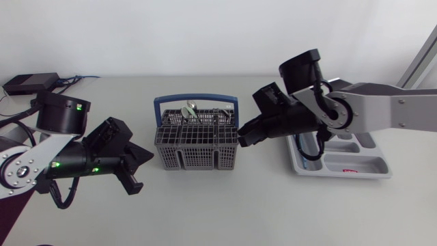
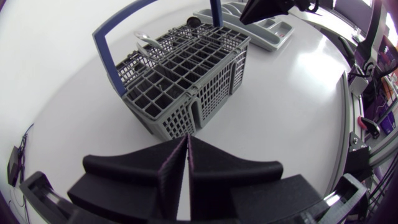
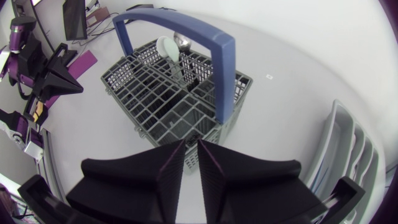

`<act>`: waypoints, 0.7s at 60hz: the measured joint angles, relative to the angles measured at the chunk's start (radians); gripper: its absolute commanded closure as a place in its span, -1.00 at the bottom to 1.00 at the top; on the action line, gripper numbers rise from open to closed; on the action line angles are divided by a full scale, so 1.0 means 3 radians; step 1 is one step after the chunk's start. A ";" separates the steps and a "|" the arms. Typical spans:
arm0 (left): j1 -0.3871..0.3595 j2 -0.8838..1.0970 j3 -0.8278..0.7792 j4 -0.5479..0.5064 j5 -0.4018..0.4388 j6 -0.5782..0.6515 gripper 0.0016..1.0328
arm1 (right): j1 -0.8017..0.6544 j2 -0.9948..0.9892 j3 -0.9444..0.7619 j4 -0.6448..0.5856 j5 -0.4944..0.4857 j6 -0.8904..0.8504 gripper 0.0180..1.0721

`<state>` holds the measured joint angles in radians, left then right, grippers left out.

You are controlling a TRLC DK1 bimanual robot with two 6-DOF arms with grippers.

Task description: Unload the cutlery basket into the drawer organizer.

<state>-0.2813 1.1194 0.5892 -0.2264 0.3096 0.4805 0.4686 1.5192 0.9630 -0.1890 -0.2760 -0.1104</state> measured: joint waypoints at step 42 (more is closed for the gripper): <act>-0.0028 0.0257 -0.0048 0.0093 0.0000 0.0000 0.67 | -0.0203 -0.0205 0.0196 -0.0103 -0.0210 0.0010 0.83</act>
<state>-0.2897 1.1965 0.5747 -0.1986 0.3096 0.4805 0.4076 1.4578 1.0218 -0.2199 -0.3389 -0.1074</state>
